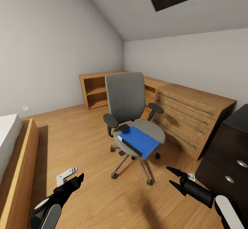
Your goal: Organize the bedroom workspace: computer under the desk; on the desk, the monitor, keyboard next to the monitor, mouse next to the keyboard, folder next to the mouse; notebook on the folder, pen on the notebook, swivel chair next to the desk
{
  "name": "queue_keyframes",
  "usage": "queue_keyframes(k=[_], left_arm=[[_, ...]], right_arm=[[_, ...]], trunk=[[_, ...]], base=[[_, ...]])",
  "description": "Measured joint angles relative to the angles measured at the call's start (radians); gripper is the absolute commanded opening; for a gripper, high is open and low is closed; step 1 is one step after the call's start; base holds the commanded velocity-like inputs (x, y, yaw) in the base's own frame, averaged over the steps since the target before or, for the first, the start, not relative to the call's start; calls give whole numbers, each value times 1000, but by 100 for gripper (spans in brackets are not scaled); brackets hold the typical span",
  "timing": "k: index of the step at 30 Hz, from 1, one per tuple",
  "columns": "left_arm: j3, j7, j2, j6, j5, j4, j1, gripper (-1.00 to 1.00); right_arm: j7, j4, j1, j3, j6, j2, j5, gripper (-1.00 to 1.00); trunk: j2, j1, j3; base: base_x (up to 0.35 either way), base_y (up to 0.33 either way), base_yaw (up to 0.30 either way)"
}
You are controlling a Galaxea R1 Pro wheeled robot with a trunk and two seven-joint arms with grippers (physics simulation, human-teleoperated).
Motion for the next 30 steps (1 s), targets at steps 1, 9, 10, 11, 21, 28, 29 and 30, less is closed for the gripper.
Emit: queue_keyframes(k=[1, 9, 10, 11, 21, 28, 29, 30], left_arm=[[0, 0, 0, -1, -1, 0, 0, 100], [0, 0, 0, 0, -2, 0, 0, 100], [0, 0, 0, 0, -2, 0, 0, 100], [0, 0, 0, 0, -2, 0, 0, 100], [0, 0, 0, 0, -4, 1, 0, 100], [-19, -4, 4, 1, -5, 3, 0, 100], [-20, -4, 4, 1, -5, 3, 0, 100], [-21, -4, 4, 1, -5, 3, -1, 100]], right_arm=[[1, -1, 0, -1, -3, 1, 0, 100], [-3, -1, 0, -2, -101, 4, 0, 100], [-3, -1, 0, -2, -110, 4, 0, 100], [-3, -1, 0, -2, -114, 5, 0, 100], [-34, -1, 0, 8, -240, 85, 4, 100], [-54, -3, -1, 10, -274, 145, -3, 100], [-54, -3, -1, 10, -275, 146, -3, 100], [-54, -3, -1, 10, -275, 146, -3, 100]], trunk=[[-7, 4, -3], [-63, 35, -28], [-70, 38, -31], [-77, 42, -34], [-147, 81, -66], [-154, 84, -69], [-154, 84, -69], [-154, 84, -69]], base=[[0, 0, 0], [0, 0, 0], [0, 0, 0], [0, 0, 0], [0, 0, 0], [2, 0, 0], [74, 0, 0], [158, 0, 0]])
